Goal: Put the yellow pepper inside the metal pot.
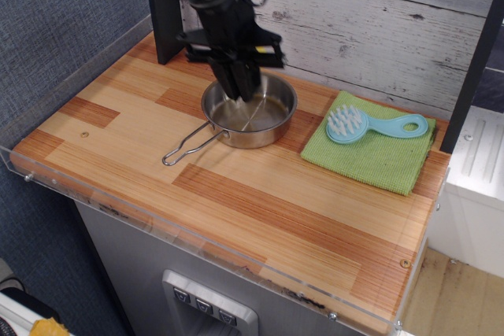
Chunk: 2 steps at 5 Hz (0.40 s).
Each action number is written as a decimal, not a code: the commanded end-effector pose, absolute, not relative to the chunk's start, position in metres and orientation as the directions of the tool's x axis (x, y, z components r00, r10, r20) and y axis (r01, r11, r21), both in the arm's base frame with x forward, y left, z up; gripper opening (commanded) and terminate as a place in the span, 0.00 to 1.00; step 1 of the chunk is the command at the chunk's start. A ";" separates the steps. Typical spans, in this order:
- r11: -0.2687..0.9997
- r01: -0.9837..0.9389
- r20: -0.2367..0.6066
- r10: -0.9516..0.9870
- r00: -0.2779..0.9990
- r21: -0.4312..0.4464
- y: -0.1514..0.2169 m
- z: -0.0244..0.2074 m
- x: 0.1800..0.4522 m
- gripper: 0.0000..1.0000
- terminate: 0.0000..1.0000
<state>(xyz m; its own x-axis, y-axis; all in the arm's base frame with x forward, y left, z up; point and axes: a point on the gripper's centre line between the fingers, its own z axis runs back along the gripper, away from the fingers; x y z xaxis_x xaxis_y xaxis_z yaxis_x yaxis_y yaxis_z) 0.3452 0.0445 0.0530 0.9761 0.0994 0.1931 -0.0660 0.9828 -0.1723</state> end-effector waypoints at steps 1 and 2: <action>0.986 -0.017 0.210 0.052 0.976 -0.166 0.027 0.059 0.340 0.00 0.00; 0.988 0.003 0.209 0.029 0.978 -0.154 0.016 0.062 0.332 0.00 0.00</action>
